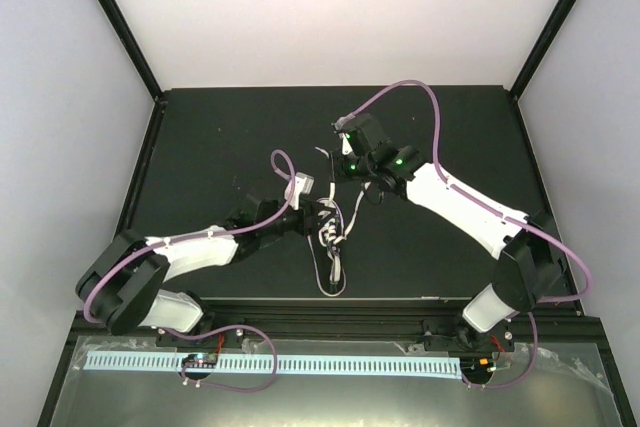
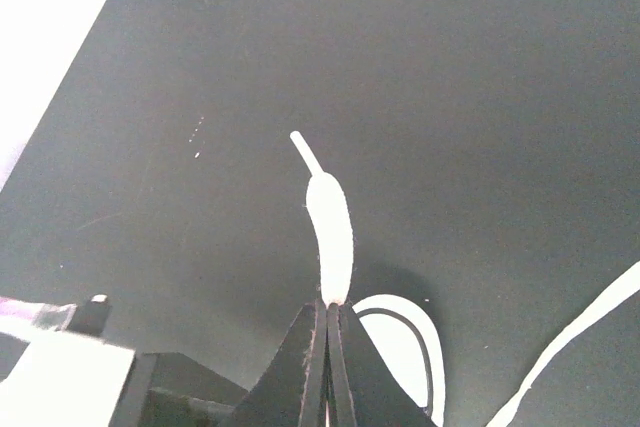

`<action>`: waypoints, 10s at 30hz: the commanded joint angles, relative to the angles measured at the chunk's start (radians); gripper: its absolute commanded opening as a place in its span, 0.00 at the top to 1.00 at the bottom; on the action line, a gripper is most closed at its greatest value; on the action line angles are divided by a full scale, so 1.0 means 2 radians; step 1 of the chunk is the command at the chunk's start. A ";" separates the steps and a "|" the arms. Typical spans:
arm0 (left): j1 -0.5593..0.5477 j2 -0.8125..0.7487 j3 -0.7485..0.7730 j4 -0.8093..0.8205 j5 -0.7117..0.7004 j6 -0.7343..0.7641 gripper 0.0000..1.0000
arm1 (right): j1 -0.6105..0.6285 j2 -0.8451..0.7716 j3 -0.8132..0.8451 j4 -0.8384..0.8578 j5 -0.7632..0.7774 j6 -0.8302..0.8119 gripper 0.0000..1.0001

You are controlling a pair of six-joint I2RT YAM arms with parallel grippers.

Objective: Tie the shoes

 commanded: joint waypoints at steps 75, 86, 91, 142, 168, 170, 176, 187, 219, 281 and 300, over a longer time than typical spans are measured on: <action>-0.006 -0.016 0.010 -0.117 0.019 0.034 0.98 | -0.102 0.146 -0.056 -0.002 0.038 0.006 0.98; -0.006 0.048 0.064 -0.144 0.047 0.077 0.92 | -0.102 -0.011 -0.099 0.053 -0.090 -0.009 0.98; -0.006 0.056 0.067 -0.128 0.063 0.074 0.87 | -0.101 -0.043 -0.096 0.079 -0.140 0.002 0.98; -0.007 0.106 0.116 -0.118 0.023 0.084 0.96 | -0.090 -0.024 -0.037 0.108 -0.224 0.055 0.98; -0.008 0.004 -0.024 -0.033 0.015 0.062 0.98 | -0.020 0.210 0.159 -0.032 -0.212 -0.013 0.26; -0.007 -0.002 -0.031 -0.024 0.012 0.057 0.98 | -0.030 0.189 0.150 -0.039 -0.204 -0.017 0.22; -0.007 -0.018 -0.049 -0.007 0.005 0.055 0.98 | -0.077 0.088 0.036 -0.019 -0.190 0.009 0.21; -0.007 -0.035 -0.074 0.011 0.002 0.066 0.98 | -0.056 0.021 -0.145 0.080 -0.283 0.094 0.36; -0.007 -0.033 -0.079 0.027 0.001 0.072 0.99 | -0.006 0.092 -0.163 0.177 -0.344 0.172 0.51; -0.008 -0.002 -0.070 0.029 0.009 0.068 0.98 | -0.055 -0.012 -0.245 0.101 -0.230 -0.017 0.55; -0.008 -0.006 -0.069 0.028 0.003 0.064 0.98 | -0.065 -0.054 -0.275 0.142 -0.164 -0.007 0.99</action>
